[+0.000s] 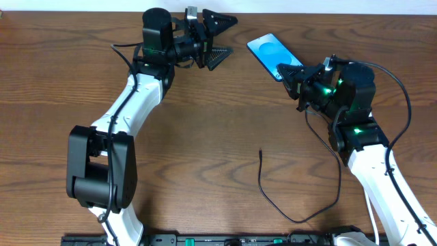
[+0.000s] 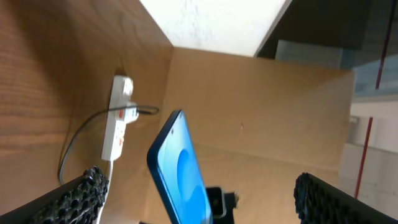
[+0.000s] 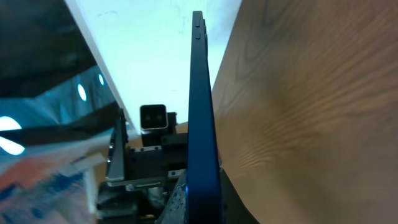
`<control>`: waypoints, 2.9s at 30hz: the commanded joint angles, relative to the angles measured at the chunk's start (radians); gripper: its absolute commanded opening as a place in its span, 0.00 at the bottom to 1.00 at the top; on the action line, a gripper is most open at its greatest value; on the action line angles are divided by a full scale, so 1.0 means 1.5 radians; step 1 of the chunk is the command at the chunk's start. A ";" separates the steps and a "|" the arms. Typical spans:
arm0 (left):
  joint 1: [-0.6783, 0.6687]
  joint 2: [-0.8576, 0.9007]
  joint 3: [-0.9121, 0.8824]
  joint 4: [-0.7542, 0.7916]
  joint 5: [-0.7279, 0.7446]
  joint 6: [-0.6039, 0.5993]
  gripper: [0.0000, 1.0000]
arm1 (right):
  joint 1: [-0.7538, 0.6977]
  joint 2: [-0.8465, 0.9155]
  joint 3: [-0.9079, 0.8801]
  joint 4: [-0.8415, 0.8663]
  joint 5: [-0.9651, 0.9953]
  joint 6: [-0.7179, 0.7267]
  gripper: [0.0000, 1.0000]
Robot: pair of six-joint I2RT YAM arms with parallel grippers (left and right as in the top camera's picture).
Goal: Plug charger to phone and switch on socket
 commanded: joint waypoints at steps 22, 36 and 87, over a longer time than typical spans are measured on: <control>-0.065 -0.021 0.016 0.035 -0.166 -0.088 0.93 | 0.076 -0.003 0.017 0.136 0.022 0.064 0.01; -0.075 -0.021 0.016 0.058 -0.164 -0.120 0.80 | 0.103 -0.003 0.016 0.126 0.074 0.063 0.01; -0.072 -0.021 0.016 0.058 -0.164 -0.120 0.07 | 0.111 -0.003 0.016 0.121 0.074 0.062 0.99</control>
